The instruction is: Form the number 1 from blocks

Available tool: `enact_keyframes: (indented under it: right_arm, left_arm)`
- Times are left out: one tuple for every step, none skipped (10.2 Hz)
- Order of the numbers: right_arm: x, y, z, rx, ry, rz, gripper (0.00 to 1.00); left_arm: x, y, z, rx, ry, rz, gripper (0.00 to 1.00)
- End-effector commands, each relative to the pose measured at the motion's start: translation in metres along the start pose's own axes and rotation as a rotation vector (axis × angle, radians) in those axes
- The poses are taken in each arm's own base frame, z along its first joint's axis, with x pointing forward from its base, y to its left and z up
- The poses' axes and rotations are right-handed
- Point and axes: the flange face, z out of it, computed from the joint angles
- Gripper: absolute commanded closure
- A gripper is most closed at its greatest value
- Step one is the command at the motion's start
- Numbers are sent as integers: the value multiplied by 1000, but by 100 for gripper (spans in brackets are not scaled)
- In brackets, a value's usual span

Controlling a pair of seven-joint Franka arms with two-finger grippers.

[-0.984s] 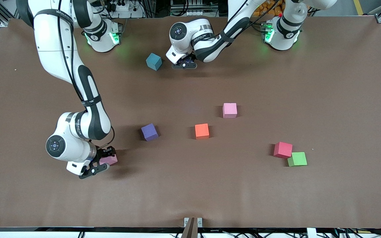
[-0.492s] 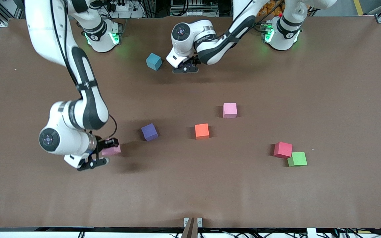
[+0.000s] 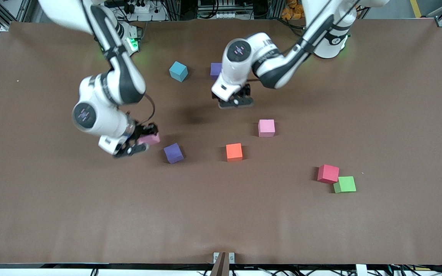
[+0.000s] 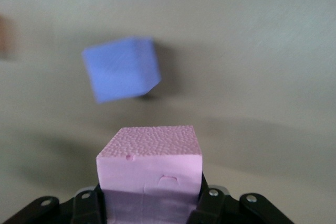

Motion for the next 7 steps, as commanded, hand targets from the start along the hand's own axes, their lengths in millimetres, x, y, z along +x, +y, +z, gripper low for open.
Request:
enact_keyframes:
  right_arm:
    - [-60, -71, 27, -10, 5, 63, 60]
    - [-73, -107, 37, -18, 7, 103, 61]
    - [-85, -143, 48, -18, 34, 134, 61]
    - [-100, -169, 63, -22, 38, 153, 61]
    - [-113, -190, 74, -22, 32, 160, 62]
    - [-123, -209, 87, -22, 37, 176, 62]
    - [-133, -226, 106, -26, 57, 184, 62]
  left_arm:
    - [48, -47, -2, 43, 22, 39, 0]
    - [66, -63, -1, 56, 24, 48, 0]
    - [84, -80, -4, 66, 27, 62, 0]
    - [95, -93, -5, 78, 23, 82, 0]
    - [103, -102, -4, 81, 21, 104, 0]
    - [113, -113, -1, 90, 18, 114, 0]
    - [118, -119, 1, 95, 16, 121, 0]
